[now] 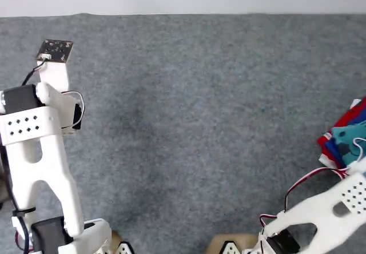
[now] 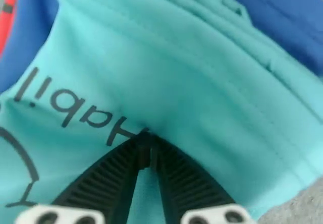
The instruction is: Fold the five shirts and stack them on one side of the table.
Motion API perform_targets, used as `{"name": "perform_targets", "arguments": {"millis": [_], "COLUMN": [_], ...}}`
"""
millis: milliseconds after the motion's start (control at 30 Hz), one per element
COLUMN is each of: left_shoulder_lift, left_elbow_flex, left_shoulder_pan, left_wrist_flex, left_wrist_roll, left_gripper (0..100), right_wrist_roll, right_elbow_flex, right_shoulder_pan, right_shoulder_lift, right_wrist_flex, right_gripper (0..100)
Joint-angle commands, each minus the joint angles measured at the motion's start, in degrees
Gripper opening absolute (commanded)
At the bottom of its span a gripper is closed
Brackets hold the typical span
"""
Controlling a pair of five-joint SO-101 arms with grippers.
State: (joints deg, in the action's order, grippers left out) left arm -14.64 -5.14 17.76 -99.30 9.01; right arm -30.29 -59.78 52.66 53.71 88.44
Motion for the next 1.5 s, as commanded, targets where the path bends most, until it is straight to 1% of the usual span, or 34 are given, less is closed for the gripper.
{"name": "perform_targets", "arguments": {"millis": [0,100,400,467,533,633,767,867,933,1033,1167,1233,1300,1367,1467], "left_shoulder_lift": [-2.4,-2.4,-2.5,-3.2,-3.9,-4.0,-3.6,-3.6,-3.6,-3.6,-3.6,-3.4,-2.5,0.0,5.5], "left_elbow_flex": [0.4,0.4,0.6,0.4,0.3,0.7,0.6,0.7,0.6,0.6,0.6,0.2,-1.0,-1.9,-1.8], "left_shoulder_pan": [-0.3,-0.3,0.1,0.6,2.5,7.9,18.7,25.8,29.3,34.0,38.9,40.7,41.6,42.3,43.2], "left_wrist_flex": [-1.2,-1.2,-1.2,-1.2,-1.2,-1.1,0.9,2.6,4.2,7.7,14.9,19.8,24.9,29.1,34.2], "left_wrist_roll": [0.4,0.4,0.3,0.1,-0.4,0.3,6.2,14.0,20.0,26.0,35.6,41.1,45.0,47.5,48.4], "left_gripper": [1,1,1,1,1,1,1,2,5,13,21,22,22,22,22], "right_wrist_roll": [-0.5,-0.5,-0.1,2.3,4.1,4.5,4.7,4.7,4.7,4.7,4.7,4.7,4.7,4.7,4.7], "right_elbow_flex": [-8.1,-12.7,-13.4,-13.2,-11.6,-5.6,7.4,18.1,25.0,34.4,43.8,47.0,49.5,51.7,54.2], "right_shoulder_pan": [-1.0,-3.5,-6.5,-7.1,-7.6,-9.0,-11.4,-13.4,-15.3,-17.8,-20.2,-20.3,-20.3,-20.3,-20.5], "right_shoulder_lift": [-5.1,-7.2,-13.6,-15.4,-17.9,-23.0,-32.1,-39.2,-43.6,-49.7,-56.0,-58.2,-59.7,-61.1,-62.8], "right_wrist_flex": [7.5,14.2,14.5,14.5,14.5,14.5,14.5,14.5,14.5,14.4,14.1,14.0,14.0,14.1,14.0], "right_gripper": [1.0,1.0,1.0,1.0,1.0,1.0,1.0,1.0,1.0,1.0,1.0,1.0,1.0,1.0,1.0]}}
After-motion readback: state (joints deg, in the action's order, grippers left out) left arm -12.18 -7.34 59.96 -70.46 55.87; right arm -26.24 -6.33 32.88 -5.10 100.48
